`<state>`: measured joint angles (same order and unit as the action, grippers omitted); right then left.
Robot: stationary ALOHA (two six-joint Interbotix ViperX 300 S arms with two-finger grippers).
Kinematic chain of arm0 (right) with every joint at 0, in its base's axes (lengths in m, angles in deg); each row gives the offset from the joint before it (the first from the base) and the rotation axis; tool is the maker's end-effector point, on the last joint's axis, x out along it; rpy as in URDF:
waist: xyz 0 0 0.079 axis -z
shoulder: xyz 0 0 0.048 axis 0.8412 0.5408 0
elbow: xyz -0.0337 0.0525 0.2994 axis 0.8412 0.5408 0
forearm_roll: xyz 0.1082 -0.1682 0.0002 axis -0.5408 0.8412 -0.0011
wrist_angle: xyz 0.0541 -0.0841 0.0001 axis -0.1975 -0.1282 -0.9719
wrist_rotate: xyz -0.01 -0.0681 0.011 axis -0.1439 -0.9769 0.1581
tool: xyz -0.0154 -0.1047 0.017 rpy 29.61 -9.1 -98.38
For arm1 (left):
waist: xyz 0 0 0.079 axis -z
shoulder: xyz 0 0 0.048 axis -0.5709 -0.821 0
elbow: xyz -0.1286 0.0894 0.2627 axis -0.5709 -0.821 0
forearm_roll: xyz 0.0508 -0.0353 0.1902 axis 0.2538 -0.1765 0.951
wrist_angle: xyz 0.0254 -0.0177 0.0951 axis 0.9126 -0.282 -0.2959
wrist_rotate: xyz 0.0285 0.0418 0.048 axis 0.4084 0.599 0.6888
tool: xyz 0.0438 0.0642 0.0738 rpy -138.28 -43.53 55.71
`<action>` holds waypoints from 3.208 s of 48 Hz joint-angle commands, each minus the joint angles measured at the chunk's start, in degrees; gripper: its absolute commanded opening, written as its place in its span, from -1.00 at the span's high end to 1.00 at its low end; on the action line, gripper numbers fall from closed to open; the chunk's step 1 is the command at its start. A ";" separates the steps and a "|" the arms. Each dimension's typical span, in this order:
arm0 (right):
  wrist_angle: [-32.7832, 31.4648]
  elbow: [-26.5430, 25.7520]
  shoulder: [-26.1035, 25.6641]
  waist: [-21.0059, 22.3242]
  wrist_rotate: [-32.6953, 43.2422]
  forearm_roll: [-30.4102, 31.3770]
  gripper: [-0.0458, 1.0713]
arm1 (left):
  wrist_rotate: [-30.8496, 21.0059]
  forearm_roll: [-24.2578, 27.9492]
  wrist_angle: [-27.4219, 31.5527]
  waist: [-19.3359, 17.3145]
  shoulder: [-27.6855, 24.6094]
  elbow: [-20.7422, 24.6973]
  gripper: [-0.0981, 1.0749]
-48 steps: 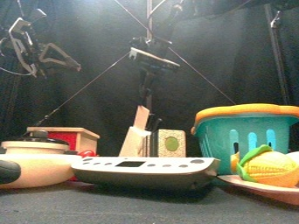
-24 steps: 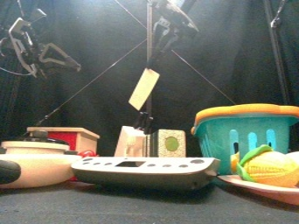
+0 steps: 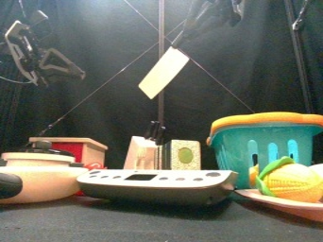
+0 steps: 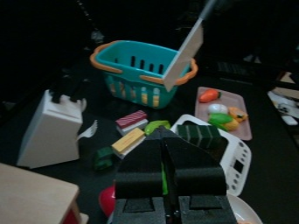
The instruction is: Grab cleaver with other hand
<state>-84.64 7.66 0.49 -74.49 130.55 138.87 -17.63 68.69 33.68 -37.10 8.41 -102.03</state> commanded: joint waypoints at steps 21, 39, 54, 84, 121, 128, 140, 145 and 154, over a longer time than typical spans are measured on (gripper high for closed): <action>24.52 14.41 -6.06 5.19 17.49 19.25 0.15 | 0.09 0.18 -13.18 9.67 -10.81 0.53 0.20; 25.14 14.68 -6.86 5.19 17.14 19.69 0.16 | 0.18 0.53 -20.04 10.90 -21.01 4.22 -0.48; 25.14 14.41 -6.68 5.19 17.14 19.86 0.16 | 0.35 0.09 -23.91 8.96 -27.77 8.00 -0.48; 25.93 14.41 -6.50 4.92 17.14 19.95 0.16 | 0.53 0.97 -30.67 4.39 -40.69 14.68 -0.49; 25.93 16.08 -6.42 4.92 17.31 18.54 0.16 | 0.44 2.29 -33.93 4.83 -42.63 15.73 0.32; 26.02 16.96 -6.24 4.92 17.23 16.87 0.16 | 0.44 2.29 -36.21 4.83 -42.28 14.94 0.32; 26.02 17.31 -5.36 5.01 17.14 14.94 0.16 | 0.44 2.20 -36.91 4.92 -42.36 14.50 0.32; 26.02 17.14 -5.10 5.01 17.31 14.59 0.15 | 0.44 2.29 -36.91 4.92 -42.36 14.50 0.32; 27.25 16.88 -5.01 5.01 17.05 10.28 0.11 | 0.35 2.11 -37.09 5.27 -42.01 14.33 0.32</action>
<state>-58.18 25.41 -4.25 -69.57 147.60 151.09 -17.28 70.80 -1.92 -31.91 -35.18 -88.40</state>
